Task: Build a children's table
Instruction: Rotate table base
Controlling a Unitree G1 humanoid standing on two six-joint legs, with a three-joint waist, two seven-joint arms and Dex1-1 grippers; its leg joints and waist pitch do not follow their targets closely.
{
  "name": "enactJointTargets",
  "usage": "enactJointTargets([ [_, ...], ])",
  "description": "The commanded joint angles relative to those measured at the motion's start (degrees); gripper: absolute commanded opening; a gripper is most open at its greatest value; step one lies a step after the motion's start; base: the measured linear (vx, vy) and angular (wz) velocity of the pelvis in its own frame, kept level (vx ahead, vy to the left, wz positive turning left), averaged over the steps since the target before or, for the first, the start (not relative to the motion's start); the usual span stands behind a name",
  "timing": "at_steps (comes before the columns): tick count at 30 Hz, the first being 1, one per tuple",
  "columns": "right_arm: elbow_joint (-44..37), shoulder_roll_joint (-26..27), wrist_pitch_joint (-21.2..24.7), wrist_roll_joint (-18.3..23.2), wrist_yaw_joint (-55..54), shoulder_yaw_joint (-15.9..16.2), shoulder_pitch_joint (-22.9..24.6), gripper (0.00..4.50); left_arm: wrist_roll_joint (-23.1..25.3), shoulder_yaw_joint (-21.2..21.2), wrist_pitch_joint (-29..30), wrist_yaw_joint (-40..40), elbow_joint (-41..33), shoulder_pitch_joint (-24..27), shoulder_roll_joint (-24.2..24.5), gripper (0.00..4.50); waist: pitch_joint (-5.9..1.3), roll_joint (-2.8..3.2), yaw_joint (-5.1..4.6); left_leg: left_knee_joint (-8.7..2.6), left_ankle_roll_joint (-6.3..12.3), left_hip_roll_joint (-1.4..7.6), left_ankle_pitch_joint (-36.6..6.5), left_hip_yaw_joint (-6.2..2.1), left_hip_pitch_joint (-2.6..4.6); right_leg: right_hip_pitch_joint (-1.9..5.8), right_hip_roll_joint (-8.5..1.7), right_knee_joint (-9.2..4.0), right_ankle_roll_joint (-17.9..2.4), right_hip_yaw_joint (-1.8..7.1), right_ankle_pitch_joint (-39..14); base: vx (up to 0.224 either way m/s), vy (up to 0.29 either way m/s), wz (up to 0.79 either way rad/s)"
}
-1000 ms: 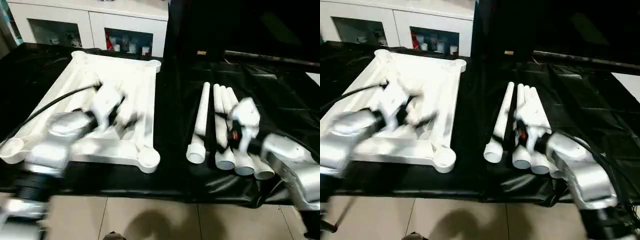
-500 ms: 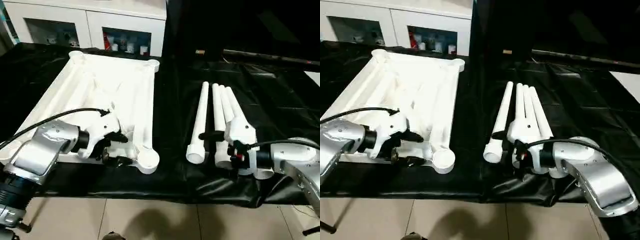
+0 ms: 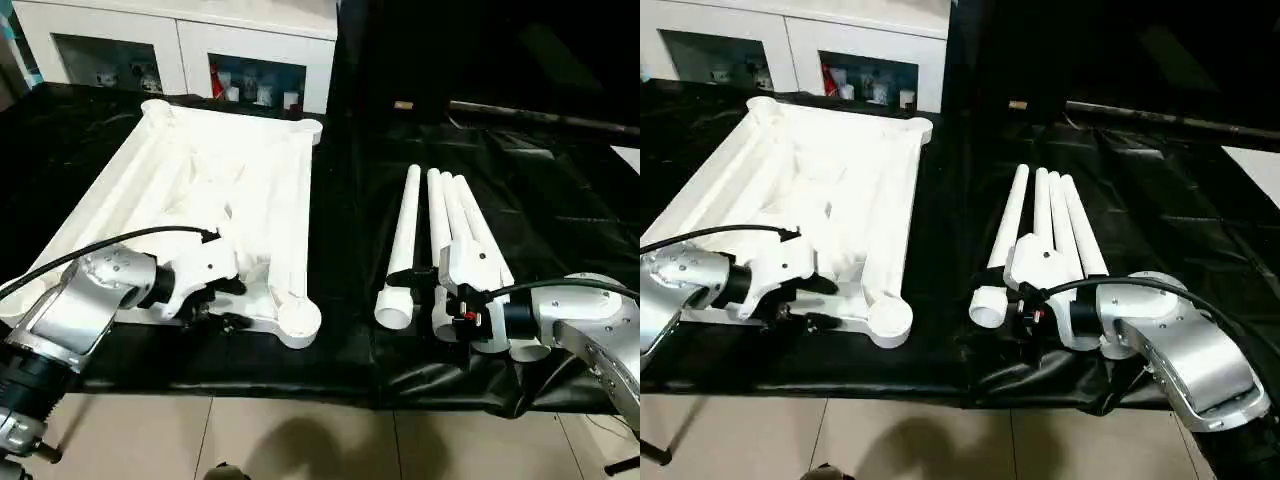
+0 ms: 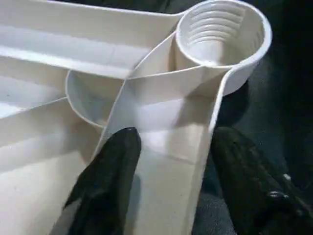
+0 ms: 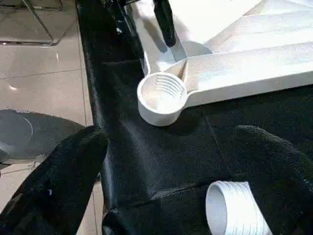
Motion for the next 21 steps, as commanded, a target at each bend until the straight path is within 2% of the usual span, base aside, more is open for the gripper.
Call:
enactJointTargets([
  [1, -0.1, -0.3, 0.5, -0.1, 0.4, -0.1, -0.2, 4.50, -0.4, 0.4, -0.7, 0.2, -0.8, 0.0, -0.4, 2.26, -2.96, 0.55, 0.21, -4.11, -1.49, 1.77, -15.2, -0.16, 1.60, 1.65, -4.55, -4.59, -8.4, 2.89, -12.8, 0.000, 0.000, 0.00],
  [2, 0.2, -0.2, 0.4, -0.2, 0.2, 0.2, -0.4, 4.50, -0.1, 0.2, -0.4, -0.2, -0.8, 0.0, -0.4, 2.15, -2.91, 0.44, 0.31, -4.11, -1.48, 1.77, -15.2, -0.15, 1.56, 1.65, -4.58, -4.60, -8.2, 2.90, -13.3, 0.000, 0.000, 0.00],
  [5, 0.5, 0.0, 0.3, -0.4, 0.0, 0.5, -0.5, 4.50, 0.1, 0.1, -0.7, -0.8, -0.4, 0.0, -0.4, 2.04, -2.88, 0.63, 0.52, -4.15, -1.77, 1.77, -15.9, -0.19, 1.66, 1.53, -4.58, -4.76, -7.6, 2.91, -14.6, 0.000, 0.000, 0.00],
  [8, 0.7, 0.2, 0.2, -0.3, 0.0, 0.6, -0.6, 4.50, -0.9, 1.1, -0.3, -0.7, -0.1, 0.0, -0.8, 1.70, -2.91, 0.54, 0.56, -4.19, -1.90, 1.78, -16.1, -0.23, 1.65, 1.55, -4.55, -4.71, -7.6, 2.88, -14.5, 0.000, 0.000, 0.00],
  [9, 0.9, 0.3, 0.1, -0.4, -0.2, 0.5, -0.7, 4.50, -1.7, 1.6, 0.0, -0.8, -0.2, -0.1, -1.2, 1.70, -2.90, 0.50, 0.56, -4.18, -1.90, 1.75, -16.1, -0.23, 1.60, 1.57, -4.56, -4.70, -7.6, 2.87, -14.6, 0.000, 0.000, 0.00],
  [10, 0.9, 0.4, 0.0, -0.7, -0.5, 0.6, -0.8, 4.50, -3.1, 2.4, 1.1, -1.3, -0.9, 0.1, -1.7, 1.61, -2.89, 0.21, 0.59, -4.16, -1.90, 1.78, -16.1, -0.20, 1.64, 1.55, -4.61, -4.75, -7.6, 2.85, -15.0, 0.000, 0.000, 0.00],
  [12, 0.9, 0.3, -0.1, -0.7, -0.4, 0.7, -0.7, 4.50, -3.5, 2.6, 1.7, -1.3, -1.4, 0.2, -1.8, 1.36, -2.93, 0.43, 0.67, -4.13, -2.04, 1.78, -15.8, -0.18, 1.65, 1.54, -4.63, -4.65, -8.0, 2.85, -14.5, 0.000, 0.000, 0.00],
  [17, 1.2, 0.3, -0.1, -0.9, -0.5, 0.8, -0.8, 4.50, -2.5, 1.9, 1.4, -1.8, -1.3, 0.4, -1.2, 1.04, -2.97, 0.29, 0.57, -4.12, -1.90, 1.74, -15.6, -0.21, 1.59, 1.64, -4.55, -4.66, -7.6, 2.85, -14.1, 0.000, 0.000, 0.00],
  [21, 1.4, 0.3, -0.1, -0.9, -0.4, 0.7, -1.0, 4.50, -1.4, 0.7, 1.1, -3.1, -1.1, 0.8, -0.1, 0.80, -2.99, 0.48, 0.55, -4.14, -1.93, 1.71, -15.6, -0.21, 1.64, 1.63, -4.48, -4.61, -7.8, 2.85, -13.5, 0.000, 0.000, 0.00],
])
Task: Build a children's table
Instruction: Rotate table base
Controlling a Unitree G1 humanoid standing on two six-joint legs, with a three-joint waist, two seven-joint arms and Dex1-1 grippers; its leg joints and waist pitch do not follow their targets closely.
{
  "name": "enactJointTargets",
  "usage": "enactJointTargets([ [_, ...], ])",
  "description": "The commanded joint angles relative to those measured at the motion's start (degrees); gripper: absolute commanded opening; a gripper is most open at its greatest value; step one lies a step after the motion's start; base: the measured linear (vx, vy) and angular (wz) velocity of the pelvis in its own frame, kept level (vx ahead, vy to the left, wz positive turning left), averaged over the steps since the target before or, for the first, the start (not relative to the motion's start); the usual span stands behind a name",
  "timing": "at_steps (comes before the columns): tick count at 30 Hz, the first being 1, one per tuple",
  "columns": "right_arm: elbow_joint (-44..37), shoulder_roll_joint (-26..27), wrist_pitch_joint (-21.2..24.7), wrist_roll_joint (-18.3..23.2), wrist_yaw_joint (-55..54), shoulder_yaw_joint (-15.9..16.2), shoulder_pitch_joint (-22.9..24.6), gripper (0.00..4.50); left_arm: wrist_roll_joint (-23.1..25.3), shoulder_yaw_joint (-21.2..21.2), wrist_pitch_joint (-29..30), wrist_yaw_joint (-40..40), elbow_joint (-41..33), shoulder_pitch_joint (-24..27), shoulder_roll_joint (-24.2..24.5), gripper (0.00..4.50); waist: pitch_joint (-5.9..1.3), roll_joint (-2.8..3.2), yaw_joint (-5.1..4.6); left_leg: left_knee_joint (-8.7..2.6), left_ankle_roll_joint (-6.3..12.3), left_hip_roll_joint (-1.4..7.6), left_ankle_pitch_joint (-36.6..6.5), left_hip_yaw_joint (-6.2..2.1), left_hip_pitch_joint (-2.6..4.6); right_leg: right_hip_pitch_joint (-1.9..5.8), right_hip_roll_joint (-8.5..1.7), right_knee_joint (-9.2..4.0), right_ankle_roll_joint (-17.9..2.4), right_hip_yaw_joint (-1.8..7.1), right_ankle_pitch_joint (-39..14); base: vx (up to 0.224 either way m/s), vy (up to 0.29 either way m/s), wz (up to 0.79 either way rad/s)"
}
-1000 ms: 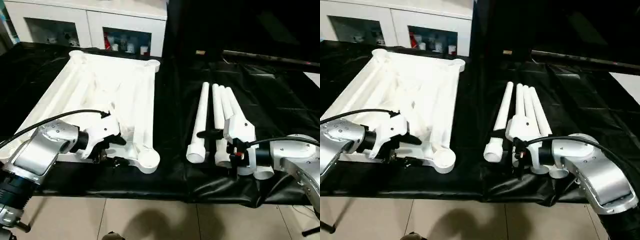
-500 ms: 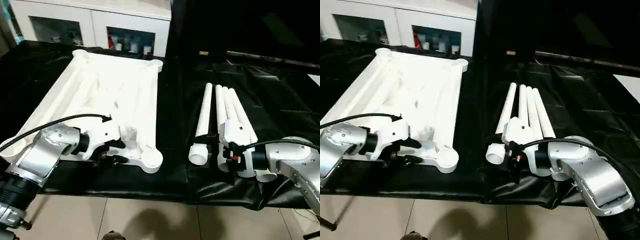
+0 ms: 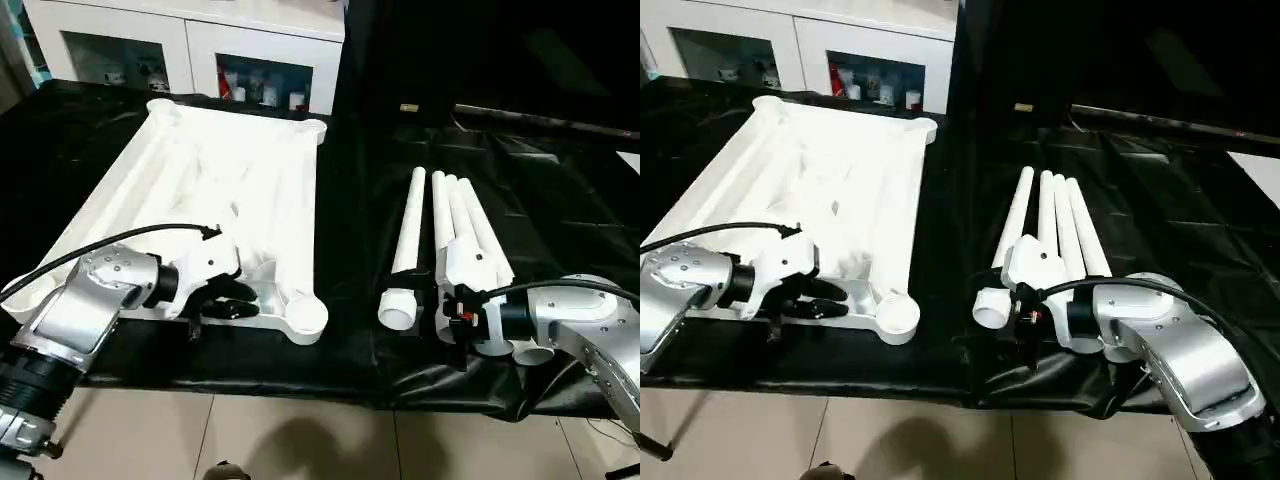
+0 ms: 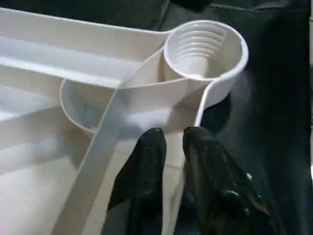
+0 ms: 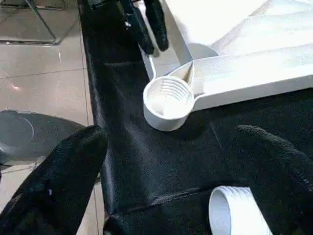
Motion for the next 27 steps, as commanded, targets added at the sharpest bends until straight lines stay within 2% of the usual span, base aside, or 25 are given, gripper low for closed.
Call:
enactJointTargets([
  [1, 0.2, -0.3, -0.1, -0.8, -0.1, 0.2, -0.8, 4.50, 0.8, -1.1, 0.1, -0.6, -1.0, 0.6, 0.4, 0.69, -2.94, 0.77, 0.04, -4.15, -1.99, 1.69, -15.7, -0.26, 1.55, 1.63, -4.46, -4.66, -7.7, 2.84, -13.6, 0.000, 0.000, 0.00],
  [10, 0.5, -0.9, -0.1, -1.0, 0.1, 0.0, -1.0, 4.50, -0.6, -0.4, 2.3, -0.9, -2.7, 0.7, -0.6, 0.06, -2.89, 0.74, 0.00, -4.14, -2.13, 1.74, -16.3, -0.25, 1.64, 1.61, -4.47, -4.65, -8.0, 2.86, -14.2, 0.000, 0.000, 0.00],
  [11, 0.5, -0.9, -0.1, -1.0, 0.1, 0.0, -1.1, 4.50, -0.6, -0.4, 2.5, -0.9, -2.5, 0.6, -0.7, 0.34, -2.88, 0.80, 0.04, -4.14, -2.14, 1.73, -16.4, -0.23, 1.73, 1.56, -4.46, -4.68, -8.0, 2.86, -14.3, 0.000, 0.000, 0.00],
  [15, 0.6, -0.8, 0.2, -0.8, 0.3, 0.0, -1.3, 4.50, -0.2, -0.8, 2.2, -1.7, -1.9, -0.2, -0.6, 0.51, -2.89, 0.67, 0.06, -4.16, -2.08, 1.71, -16.4, -0.26, 1.69, 1.67, -4.52, -4.74, -7.8, 2.87, -14.6, 0.000, 0.000, 0.00],
  [17, 0.7, -0.8, 0.2, -0.9, 0.3, 0.1, -1.4, 4.50, -0.2, -0.9, 2.6, -2.2, -1.8, -0.5, -0.6, 0.84, -2.93, 0.76, 0.08, -4.15, -2.08, 1.71, -16.1, -0.28, 1.69, 1.67, -4.49, -4.69, -7.8, 2.88, -14.3, 0.000, 0.000, 0.00],
  [19, 0.7, -0.8, 0.1, -0.9, 0.4, 0.2, -1.6, 4.50, -0.1, -1.3, 3.8, -3.0, -2.0, -0.9, -0.4, 0.92, -2.90, 0.92, 0.14, -4.17, -2.08, 1.68, -16.2, -0.29, 1.76, 1.63, -4.50, -4.71, -8.0, 2.86, -14.3, 0.000, 0.000, 0.00],
  [21, 0.9, -0.6, 0.0, -1.0, 0.4, 0.4, -1.6, 4.50, 0.2, -1.9, 4.4, -3.5, -2.3, -0.9, -0.2, 1.13, -2.89, 0.79, 0.09, -4.17, -2.17, 1.66, -16.4, -0.25, 1.70, 1.70, -4.49, -4.71, -8.0, 2.88, -14.4, 0.000, 0.000, 0.00],
  [22, 1.0, -0.6, 0.0, -1.0, 0.4, 0.4, -1.6, 4.50, 0.2, -2.0, 4.5, -3.6, -2.4, -0.9, -0.2, 1.24, -2.82, 1.08, 0.04, -4.25, -2.32, 1.66, -16.9, -0.31, 1.71, 1.69, -4.49, -4.80, -7.9, 2.88, -14.9, 0.000, 0.000, 0.00],
  [23, 1.3, -0.6, -0.2, -1.3, 0.4, 0.5, -1.6, 4.50, 0.5, -2.2, 4.7, -3.5, -2.4, -1.2, -0.3, 1.31, -2.81, 0.84, 0.09, -4.22, -2.37, 1.66, -17.3, -0.33, 1.80, 1.70, -4.54, -4.83, -7.8, 2.86, -15.7, 0.000, 0.000, 0.00],
  [24, 1.4, -0.6, -0.2, -1.3, 0.4, 0.5, -1.6, 4.50, 0.5, -2.2, 4.7, -3.5, -2.4, -1.2, -0.3, 1.31, -2.84, 0.87, 0.10, -4.22, -2.38, 1.67, -17.3, -0.33, 1.81, 1.69, -4.56, -4.85, -7.8, 2.88, -15.8, 0.000, 0.000, 0.00],
  [27, 1.5, -0.3, -0.1, -1.3, -0.1, 0.4, -1.4, 4.50, 4.2, -3.8, 0.6, -2.9, 0.5, -2.4, 0.0, 1.56, -2.79, 0.87, 0.06, -4.26, -2.21, 1.68, -17.4, -0.36, 1.81, 1.64, -4.46, -5.05, -7.6, 2.89, -16.0, 0.000, 0.000, 0.00],
])
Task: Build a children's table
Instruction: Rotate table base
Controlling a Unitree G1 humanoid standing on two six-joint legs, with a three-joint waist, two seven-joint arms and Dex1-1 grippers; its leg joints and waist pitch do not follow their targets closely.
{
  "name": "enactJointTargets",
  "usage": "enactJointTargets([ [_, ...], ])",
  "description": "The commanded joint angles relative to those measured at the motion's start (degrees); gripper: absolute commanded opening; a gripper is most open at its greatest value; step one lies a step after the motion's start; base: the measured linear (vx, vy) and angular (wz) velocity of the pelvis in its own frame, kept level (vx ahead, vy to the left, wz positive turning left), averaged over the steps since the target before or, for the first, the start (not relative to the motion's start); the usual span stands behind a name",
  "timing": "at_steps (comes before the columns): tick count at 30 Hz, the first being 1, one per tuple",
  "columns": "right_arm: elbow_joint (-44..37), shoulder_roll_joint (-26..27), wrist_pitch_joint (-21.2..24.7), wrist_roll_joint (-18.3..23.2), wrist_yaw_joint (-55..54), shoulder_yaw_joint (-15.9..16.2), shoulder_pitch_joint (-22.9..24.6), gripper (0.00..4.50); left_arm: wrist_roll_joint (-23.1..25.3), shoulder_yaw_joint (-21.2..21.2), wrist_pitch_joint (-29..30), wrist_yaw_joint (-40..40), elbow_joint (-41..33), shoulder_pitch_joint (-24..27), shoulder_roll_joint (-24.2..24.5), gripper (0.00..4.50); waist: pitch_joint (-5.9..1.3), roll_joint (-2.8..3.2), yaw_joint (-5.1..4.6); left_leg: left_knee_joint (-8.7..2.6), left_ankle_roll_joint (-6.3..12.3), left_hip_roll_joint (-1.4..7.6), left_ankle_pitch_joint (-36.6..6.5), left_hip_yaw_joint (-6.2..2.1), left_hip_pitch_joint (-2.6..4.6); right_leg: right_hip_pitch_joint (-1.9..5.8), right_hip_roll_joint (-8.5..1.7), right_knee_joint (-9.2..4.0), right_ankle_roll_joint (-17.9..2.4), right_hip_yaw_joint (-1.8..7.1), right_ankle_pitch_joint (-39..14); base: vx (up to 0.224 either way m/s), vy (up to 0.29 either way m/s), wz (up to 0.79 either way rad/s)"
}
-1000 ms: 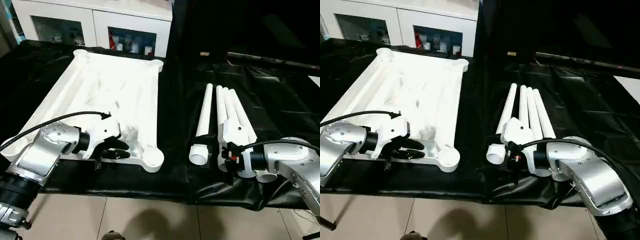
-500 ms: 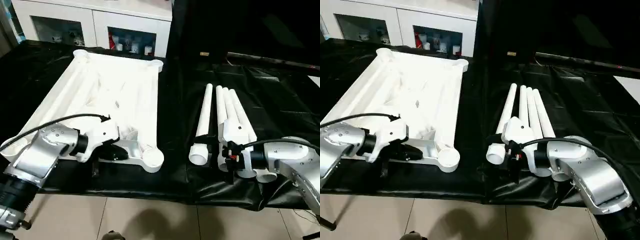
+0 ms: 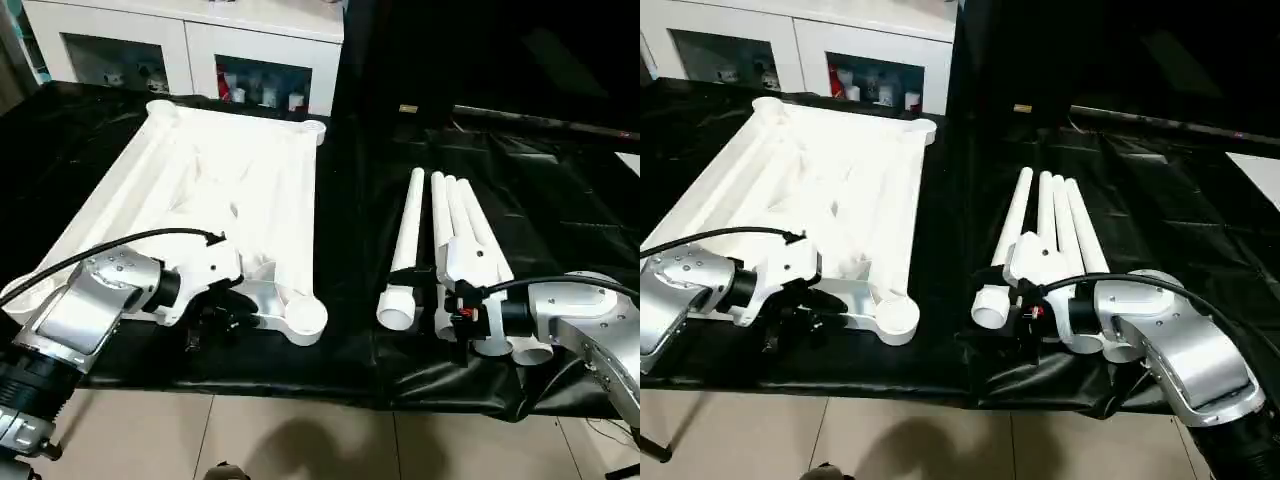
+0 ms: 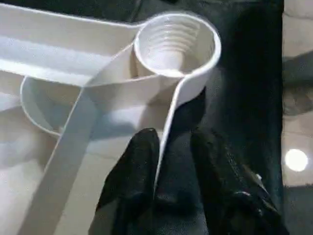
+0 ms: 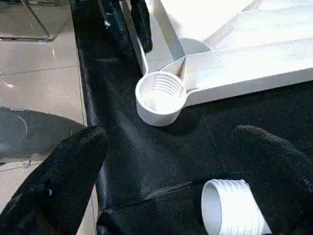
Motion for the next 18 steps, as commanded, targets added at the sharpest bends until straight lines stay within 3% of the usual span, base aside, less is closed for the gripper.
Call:
enactJointTargets([
  [1, 0.3, -0.2, 0.0, -0.2, -0.2, 0.4, -0.5, 4.50, 3.4, -1.8, -3.6, 1.0, 2.0, -1.2, 0.2, 1.68, -2.79, 1.06, 0.04, -4.21, -2.28, 1.62, -17.9, -0.44, 1.48, 1.40, -4.46, -5.14, -7.2, 2.87, -16.4, 0.000, 0.000, 0.00],
  [6, 0.4, -0.4, -0.2, -0.7, -0.4, 0.6, 0.0, 4.50, 4.0, -2.1, -3.4, 2.7, 3.1, -0.8, -0.6, 1.68, -2.95, 1.04, 0.00, -4.21, -2.63, 1.75, -17.7, -0.49, 1.52, 1.48, -4.49, -4.73, -8.2, 2.83, -14.3, 0.000, 0.000, 0.00],
  [9, 0.5, -0.6, -0.5, -1.1, -0.3, 0.7, 0.3, 4.50, 4.2, -2.0, -3.2, 3.4, 3.8, -1.0, -0.9, 1.34, -2.98, 0.92, 0.04, -4.16, -2.39, 1.72, -17.1, -0.42, 1.50, 1.55, -4.51, -4.66, -8.6, 2.84, -13.3, 0.000, 0.000, 0.00],
  [13, 1.0, -0.8, -1.1, -1.5, 0.2, 0.8, 0.6, 4.50, 6.9, -1.1, -5.1, 7.7, 7.4, -2.2, -2.2, 1.19, -2.88, 0.74, 0.14, -4.09, -2.02, 1.71, -17.2, -0.38, 1.50, 1.47, -4.59, -4.91, -8.1, 2.85, -14.9, 0.000, 0.000, 0.00],
  [15, 1.1, -0.8, -1.2, -1.7, 0.2, 0.9, 0.7, 4.50, 6.6, -0.8, -4.8, 7.9, 7.4, -2.1, -2.3, 0.91, -2.88, 0.92, 0.19, -4.16, -2.15, 1.75, -17.6, -0.49, 1.50, 1.52, -4.72, -5.01, -7.6, 2.84, -16.1, 0.000, 0.000, 0.00],
  [18, 1.5, -0.5, -1.4, -1.9, -0.1, 1.0, 0.6, 4.50, 5.1, 0.4, -4.2, 8.1, 6.6, -1.4, -2.7, 0.87, -2.85, 0.78, 0.10, -4.23, -2.32, 1.78, -18.1, -0.57, 1.46, 1.47, -4.72, -5.02, -7.6, 2.80, -17.0, 0.000, 0.000, 0.00],
])
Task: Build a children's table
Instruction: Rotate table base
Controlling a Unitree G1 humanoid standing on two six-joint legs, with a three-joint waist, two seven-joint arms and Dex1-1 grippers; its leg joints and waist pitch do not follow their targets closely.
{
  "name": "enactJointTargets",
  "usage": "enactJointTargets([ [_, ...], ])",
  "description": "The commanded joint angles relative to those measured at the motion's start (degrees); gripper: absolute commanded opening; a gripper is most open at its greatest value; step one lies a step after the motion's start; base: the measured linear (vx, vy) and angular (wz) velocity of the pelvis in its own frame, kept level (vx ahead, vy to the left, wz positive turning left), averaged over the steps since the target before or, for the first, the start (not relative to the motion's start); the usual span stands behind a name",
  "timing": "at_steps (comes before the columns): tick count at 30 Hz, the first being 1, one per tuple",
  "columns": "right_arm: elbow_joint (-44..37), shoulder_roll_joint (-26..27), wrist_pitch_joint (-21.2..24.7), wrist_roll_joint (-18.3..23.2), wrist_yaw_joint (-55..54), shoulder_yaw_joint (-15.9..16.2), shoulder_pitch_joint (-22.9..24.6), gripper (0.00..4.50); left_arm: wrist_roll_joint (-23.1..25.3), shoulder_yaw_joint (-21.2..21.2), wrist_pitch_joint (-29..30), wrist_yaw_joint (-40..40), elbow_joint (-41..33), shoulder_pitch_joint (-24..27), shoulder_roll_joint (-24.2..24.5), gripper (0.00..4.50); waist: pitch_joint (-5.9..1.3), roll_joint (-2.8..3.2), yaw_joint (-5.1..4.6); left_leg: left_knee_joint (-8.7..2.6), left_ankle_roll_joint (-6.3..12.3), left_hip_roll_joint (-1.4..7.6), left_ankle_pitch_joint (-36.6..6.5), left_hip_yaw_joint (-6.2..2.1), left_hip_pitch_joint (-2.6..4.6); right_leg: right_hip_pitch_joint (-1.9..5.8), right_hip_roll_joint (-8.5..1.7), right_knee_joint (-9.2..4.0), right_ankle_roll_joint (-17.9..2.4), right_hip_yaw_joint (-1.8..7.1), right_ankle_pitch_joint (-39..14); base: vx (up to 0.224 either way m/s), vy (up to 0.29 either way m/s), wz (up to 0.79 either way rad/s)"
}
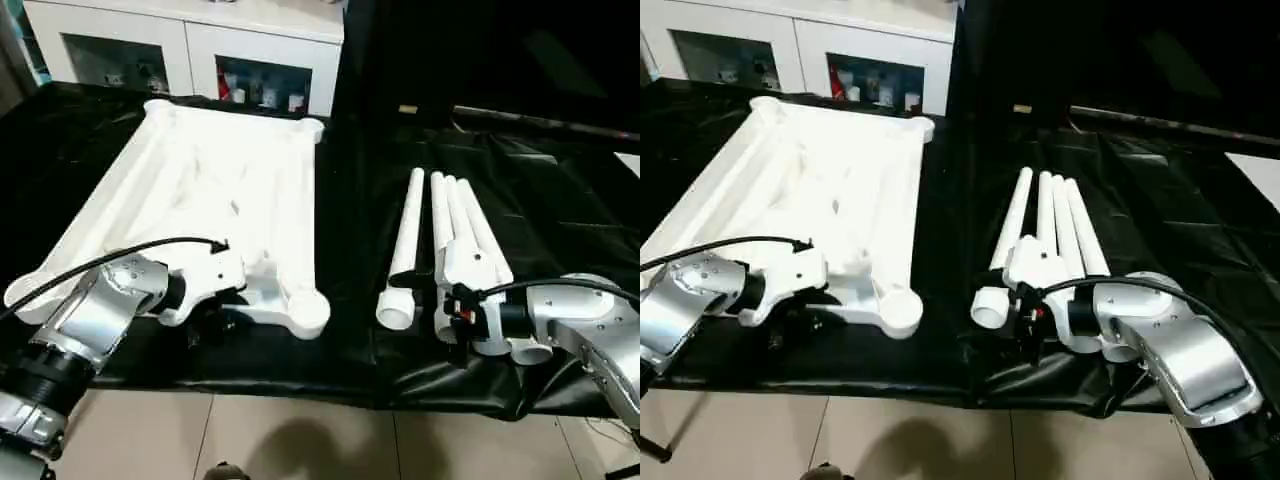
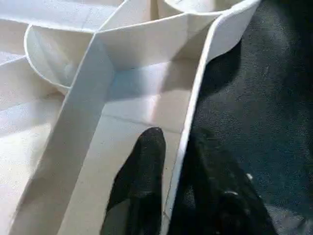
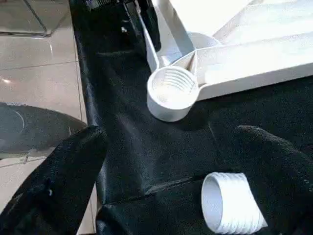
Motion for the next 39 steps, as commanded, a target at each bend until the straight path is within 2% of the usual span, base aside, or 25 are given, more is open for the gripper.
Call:
enactJointTargets([
  [1, 0.9, -0.4, -0.2, -0.8, -0.2, 0.1, 0.2, 4.50, -0.8, 2.0, 0.3, 1.7, -0.6, -0.4, -0.4, 0.69, -2.86, 0.80, 0.08, -4.26, -2.38, 1.75, -18.1, -0.57, 1.34, 1.46, -4.70, -4.99, -8.0, 2.79, -16.5, 0.000, 0.000, 0.00],
  [4, 1.0, -0.2, -0.3, -1.0, -0.3, 0.2, 0.2, 4.50, -0.7, 2.8, -1.3, 2.6, 0.0, -0.2, -0.6, 0.56, -2.98, 0.69, -0.16, -4.24, -2.24, 1.66, -16.9, -0.62, 1.00, 1.80, -4.63, -4.75, -8.2, 2.75, -14.3, 0.000, 0.000, 0.00],
  [6, 1.2, -0.1, -0.4, -1.2, -0.4, 0.2, 0.0, 4.50, 0.1, 3.3, -3.3, 3.9, 1.5, -0.4, -0.6, 0.38, -3.08, 0.73, -0.29, -4.10, -1.97, 1.64, -16.2, -0.54, 1.11, 1.72, -4.54, -4.67, -8.5, 2.77, -12.6, 0.000, 0.000, 0.00],
  [11, 1.5, 0.3, -0.6, -1.6, -1.0, 0.3, -0.3, 4.50, 0.7, 4.1, -5.3, 5.2, 3.5, -0.7, 0.2, 0.11, -3.10, 0.66, -0.90, -4.04, -1.52, 1.52, -15.3, -0.47, 1.03, 1.89, -4.46, -4.64, -8.4, 2.73, -12.2, 0.000, 0.000, 0.00],
  [13, 1.7, 0.4, -0.8, -1.9, -1.1, 0.5, -0.4, 4.50, 0.5, 4.4, -5.2, 5.3, 4.0, -0.8, 1.1, 0.05, -3.07, 0.87, -1.02, -4.04, -1.49, 1.57, -15.1, -0.45, 1.12, 1.83, -4.48, -4.63, -8.7, 2.75, -12.0, 0.000, 0.000, 0.00],
  [14, 1.7, 0.6, -0.8, -2.0, -1.3, 0.3, -0.3, 4.50, 0.6, 4.6, -5.1, 5.4, 4.2, -0.7, 1.6, 0.02, -3.07, 1.31, -0.98, -4.04, -1.60, 1.58, -15.6, -0.46, 1.28, 1.70, -4.43, -4.59, -8.9, 2.78, -12.0, 0.000, 0.000, 0.00],
  [16, 1.6, 1.0, -0.5, -1.7, -1.8, 0.0, -0.2, 4.50, 0.6, 5.1, -5.1, 5.7, 4.8, -0.7, 2.0, 0.02, -3.02, 1.10, -1.04, -4.05, -1.63, 1.53, -16.4, -0.41, 1.35, 1.64, -4.38, -4.69, -9.1, 2.77, -12.6, 0.000, 0.000, 0.00],
  [17, 1.5, 1.3, -0.3, -1.7, -2.2, -0.4, 0.0, 4.50, 0.6, 5.6, -5.7, 6.0, 5.6, -0.6, 2.3, 0.02, -3.03, 1.52, -1.02, -4.08, -1.84, 1.56, -16.7, -0.49, 1.39, 1.65, -4.41, -4.69, -9.2, 2.78, -12.6, 0.000, 0.000, 0.00],
  [19, 1.1, 1.4, 0.0, -1.5, -2.5, -0.7, 0.3, 4.50, 0.4, 5.9, -6.8, 5.7, 6.0, -0.4, 2.6, 0.02, -2.98, 1.33, -1.05, -4.11, -2.05, 1.57, -17.5, -0.47, 1.50, 1.59, -4.33, -4.81, -9.2, 2.78, -13.1, 0.000, 0.000, 0.00],
  [23, 0.4, 1.3, 0.1, -1.7, -3.2, -1.1, 1.1, 4.50, 0.0, 7.2, -11.6, 5.8, 8.7, -0.1, 2.8, 0.02, -3.03, 1.84, -0.90, -4.13, -2.27, 1.60, -17.7, -0.51, 1.56, 1.61, -4.35, -4.70, -9.5, 2.85, -11.7, 0.000, 0.000, 0.00],
  [27, 0.2, 1.3, 0.1, -1.8, -3.4, -1.4, 1.2, 4.50, 0.1, 7.4, -13.7, 6.1, 10.1, -0.4, 2.9, 0.02, -3.00, 1.66, -0.89, -4.18, -2.28, 1.63, -17.9, -0.48, 1.59, 1.64, -4.36, -4.63, -9.6, 2.84, -11.6, 0.000, 0.000, 0.00],
  [29, 0.5, 1.8, 0.1, -1.7, -3.9, -1.7, 0.8, 4.50, -0.1, 8.2, -17.0, 7.3, 12.4, -1.2, 2.5, 0.50, -3.00, 1.63, -0.90, -4.17, -2.26, 1.64, -17.8, -0.46, 1.56, 1.67, -4.39, -4.63, -9.6, 2.88, -11.7, 0.000, 0.000, 0.00],
  [31, 0.9, 2.0, 0.1, -1.9, -4.1, -1.7, 0.3, 4.50, -0.8, 9.0, -17.9, 7.4, 13.3, -1.7, 2.3, 0.62, -3.00, 1.36, -0.89, -4.07, -2.07, 1.58, -17.7, -0.42, 1.49, 1.70, -4.45, -4.67, -9.3, 2.89, -12.6, 0.000, 0.000, 0.00],
  [33, 1.1, 2.2, 0.2, -1.8, -4.3, -1.9, 0.0, 4.50, -1.4, 9.7, -19.0, 7.2, 14.0, -2.0, 2.1, 0.73, -2.96, 1.66, -0.80, -4.08, -2.04, 1.61, -17.6, -0.41, 1.60, 1.57, -4.58, -4.85, -9.3, 2.88, -13.4, 0.000, 0.000, 0.00],
  [34, 1.1, 2.3, 0.4, -1.4, -4.3, -2.0, -0.2, 4.50, -2.6, 10.7, -19.0, 6.1, 14.1, -2.0, 2.2, 0.86, -2.94, 1.28, -0.78, -4.10, -2.14, 1.66, -18.0, -0.40, 1.65, 1.53, -4.53, -4.87, -9.1, 2.84, -13.9, 0.000, 0.000, 0.00],
  [36, 0.9, 2.2, 0.6, -0.8, -4.0, -2.1, -0.4, 4.50, -4.2, 12.0, -18.3, 5.1, 13.4, -1.6, 2.6, 1.00, -2.89, 1.45, -0.72, -4.17, -2.27, 1.68, -18.3, -0.42, 1.69, 1.42, -4.56, -4.78, -9.2, 2.83, -14.6, 0.000, 0.000, 0.00],
  [37, 0.9, 2.1, 0.6, -0.7, -3.9, -2.3, -0.3, 4.50, -4.8, 12.6, -17.2, 4.8, 12.0, -1.1, 3.2, 1.04, -2.77, 1.19, -0.71, -4.21, -2.30, 1.70, -19.0, -0.42, 1.69, 1.35, -4.54, -4.90, -9.0, 2.83, -15.3, 0.000, 0.000, 0.00],
  [38, 0.9, 2.1, 0.5, -0.6, -3.9, -2.3, -0.3, 4.50, -5.1, 12.9, -16.8, 4.6, 11.2, -0.8, 3.6, 1.04, -2.85, 1.41, -0.53, -4.21, -2.49, 1.77, -19.2, -0.50, 1.81, 1.32, -4.66, -4.78, -8.9, 2.84, -15.8, 0.000, 0.000, 0.00],
  [39, 0.9, 2.1, 0.5, -0.6, -3.9, -2.3, -0.3, 4.50, -5.1, 12.9, -16.8, 4.6, 11.2, -0.8, 3.6, 1.29, -2.81, 1.41, -0.53, -4.23, -2.49, 1.77, -19.3, -0.49, 1.79, 1.28, -4.65, -4.81, -8.9, 2.85, -15.8, 0.000, 0.000, 0.00],
])
